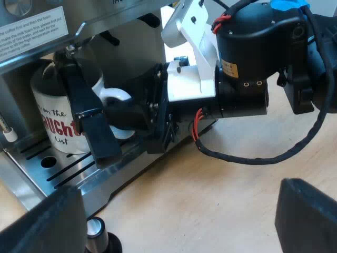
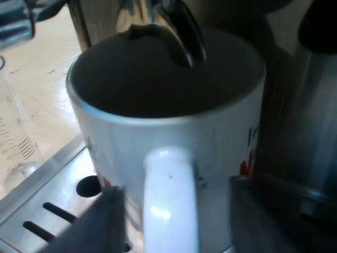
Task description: Place mug into machine
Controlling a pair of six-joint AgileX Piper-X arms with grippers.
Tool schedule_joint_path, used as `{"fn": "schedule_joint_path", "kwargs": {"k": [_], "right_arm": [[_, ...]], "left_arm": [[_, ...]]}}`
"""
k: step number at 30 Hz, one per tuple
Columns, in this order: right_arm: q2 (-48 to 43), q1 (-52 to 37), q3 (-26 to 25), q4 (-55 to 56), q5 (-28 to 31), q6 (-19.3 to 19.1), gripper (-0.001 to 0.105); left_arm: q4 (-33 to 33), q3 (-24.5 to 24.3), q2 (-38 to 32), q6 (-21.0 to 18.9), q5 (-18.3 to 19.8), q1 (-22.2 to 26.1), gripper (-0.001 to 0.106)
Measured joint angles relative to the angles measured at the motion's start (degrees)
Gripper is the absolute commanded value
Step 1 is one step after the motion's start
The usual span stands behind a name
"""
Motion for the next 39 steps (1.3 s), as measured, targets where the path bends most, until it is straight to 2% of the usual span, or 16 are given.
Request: {"fn": "schedule_joint_path", "kwargs": {"k": [15,19,21,33,39], "right_arm": [[0.00,0.67,0.00,0.00,0.00,0.38,0.061],[0.00,1.85,0.00,0.00,2.68,1.81,0.060],[-0.30,2.73,0.00,0.00,7.65,4.01,0.060],[-9.57,3.34,5.83,1.22,8.53,4.64,0.060],[-17.85,5.45,7.71,8.40,8.53,4.72,0.060]], "left_arm": [[0.00,0.00,0.00,0.00,0.00,0.00,0.079],[0.00,0.00,0.00,0.00,0.00,0.00,0.079],[0.00,0.00,0.00,0.00,0.00,0.00,0.079],[0.00,0.00,0.00,0.00,0.00,0.00,0.079],[0.00,0.00,0.00,0.00,0.00,0.00,0.079]]}}
